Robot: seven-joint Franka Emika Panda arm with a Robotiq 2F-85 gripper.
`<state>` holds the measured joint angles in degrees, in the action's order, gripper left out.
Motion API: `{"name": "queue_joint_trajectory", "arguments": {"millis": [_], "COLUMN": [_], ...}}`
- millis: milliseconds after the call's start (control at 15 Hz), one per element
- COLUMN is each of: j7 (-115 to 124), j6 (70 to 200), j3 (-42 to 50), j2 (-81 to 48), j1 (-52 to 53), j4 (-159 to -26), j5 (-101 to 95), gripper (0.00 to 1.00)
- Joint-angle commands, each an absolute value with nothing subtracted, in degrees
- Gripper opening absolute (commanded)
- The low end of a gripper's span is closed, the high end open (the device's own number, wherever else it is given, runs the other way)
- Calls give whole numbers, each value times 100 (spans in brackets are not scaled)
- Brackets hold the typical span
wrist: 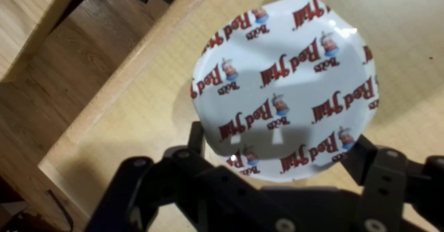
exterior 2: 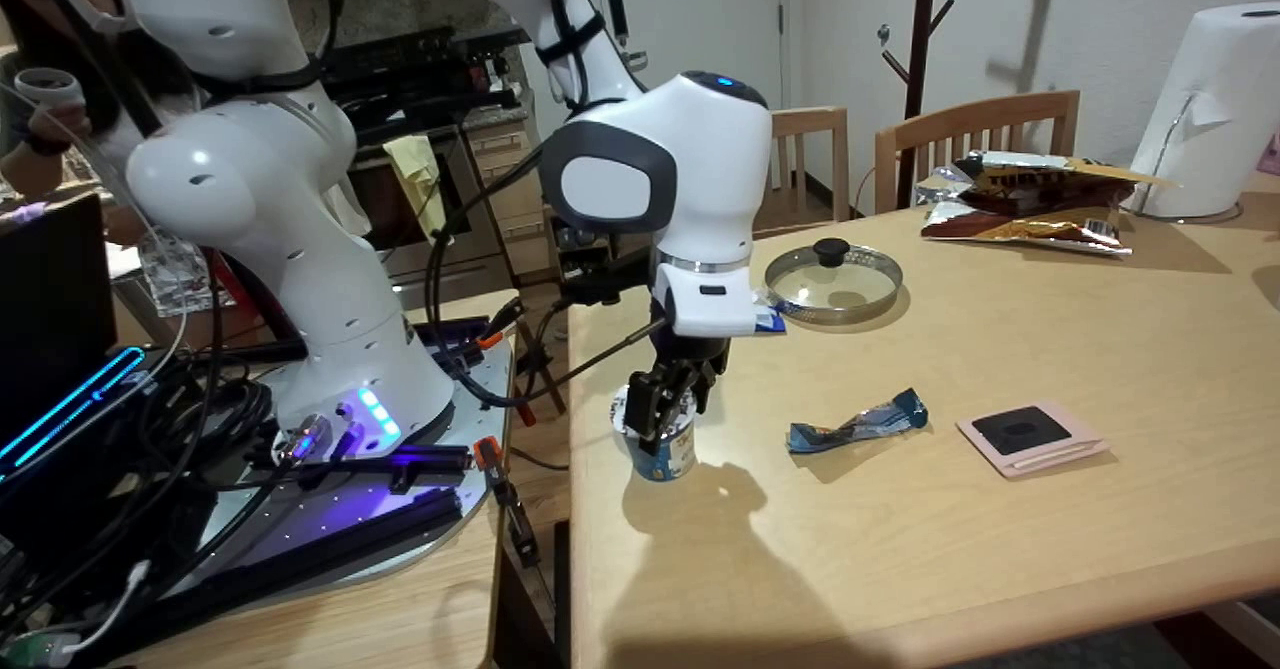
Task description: Push the plastic wrap off the tub, then pick the tub and move it slightly up on the table
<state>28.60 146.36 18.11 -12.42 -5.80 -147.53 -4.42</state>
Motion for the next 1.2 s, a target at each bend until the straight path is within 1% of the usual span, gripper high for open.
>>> {"name": "queue_joint_trajectory", "arguments": {"millis": [0,67,133,400,467,533,667,933,1000,1133], "j7": [2758,2757,2761,2743,2754,2749,2759,2690,2647,2686], "j6": [14644,14644,14643,14639,14642,14641,14625,14748,14955,15357], "j3": [1710,1704,1699,1685,1686,1683,1685,1685,1692,1738], "j2": [-1021,-1009,-1002,-963,-961,-959,-949,-919,-917,-975], "j1": [-657,-658,-659,-672,-669,-671,-670,-676,-657,-598], "j4": [-14889,-14885,-14883,-14867,-14864,-14855,-14836,-14771,-14768,-14672], "j5": [-294,-301,-306,-313,-329,-329,-345,-412,-528,-818], "gripper": [62,61,57,36,33,33,27,7,9,7]}}
